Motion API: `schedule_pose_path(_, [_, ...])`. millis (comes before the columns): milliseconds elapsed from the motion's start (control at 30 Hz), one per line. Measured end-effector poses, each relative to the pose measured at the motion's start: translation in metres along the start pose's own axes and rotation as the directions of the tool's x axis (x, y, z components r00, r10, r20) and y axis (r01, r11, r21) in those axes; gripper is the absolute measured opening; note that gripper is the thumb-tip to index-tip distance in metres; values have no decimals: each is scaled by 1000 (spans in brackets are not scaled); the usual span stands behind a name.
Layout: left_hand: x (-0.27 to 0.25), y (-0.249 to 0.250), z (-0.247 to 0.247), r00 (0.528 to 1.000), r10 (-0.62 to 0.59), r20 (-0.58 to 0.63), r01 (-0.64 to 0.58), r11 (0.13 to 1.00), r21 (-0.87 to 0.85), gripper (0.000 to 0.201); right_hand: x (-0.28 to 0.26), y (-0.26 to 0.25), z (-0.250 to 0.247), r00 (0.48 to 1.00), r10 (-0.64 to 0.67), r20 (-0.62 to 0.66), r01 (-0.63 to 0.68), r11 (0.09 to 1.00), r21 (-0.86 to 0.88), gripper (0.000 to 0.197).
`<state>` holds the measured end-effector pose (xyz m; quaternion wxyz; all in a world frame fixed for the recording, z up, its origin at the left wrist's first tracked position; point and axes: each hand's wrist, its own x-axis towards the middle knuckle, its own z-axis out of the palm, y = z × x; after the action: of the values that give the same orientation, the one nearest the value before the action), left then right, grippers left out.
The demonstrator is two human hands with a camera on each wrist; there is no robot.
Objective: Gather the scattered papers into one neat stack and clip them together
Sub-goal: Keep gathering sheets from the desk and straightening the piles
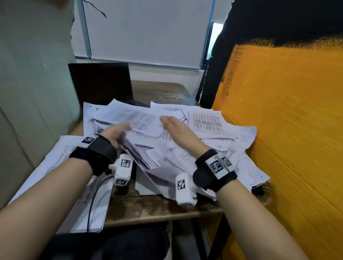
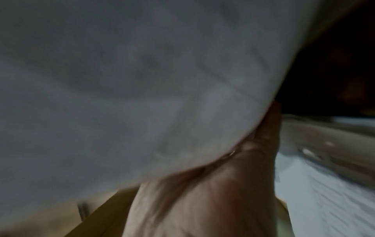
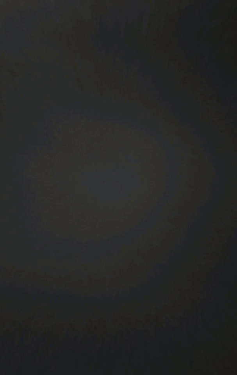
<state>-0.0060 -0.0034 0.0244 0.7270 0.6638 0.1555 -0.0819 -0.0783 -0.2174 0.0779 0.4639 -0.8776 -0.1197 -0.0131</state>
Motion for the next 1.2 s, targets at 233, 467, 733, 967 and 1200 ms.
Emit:
schedule_pose_path(233, [4,-16,-2,976,185,-111,-136,926,353,37,16,93,-64,782,611,-125,-510,743,434,43])
schedule_pose_path(467, [-20,26,31,905,423,-46,-342,787,513,50,27,128,-53,669,740,-72,-326,378,867,35])
schedule_pose_path(733, [-31,81,50,879,362,311,-382,924,1,21,70,144,-49,694,720,6,-156,142,977,49])
schedule_pose_path(967, [33,31,36,966,91,241,-55,987,-152,19,112,157,-38,708,704,55,-156,81,984,15])
schedule_pose_path(1200, [69,-15,46,974,-60,218,96,983,-158,38,98,99,35,769,481,420,-580,252,775,14])
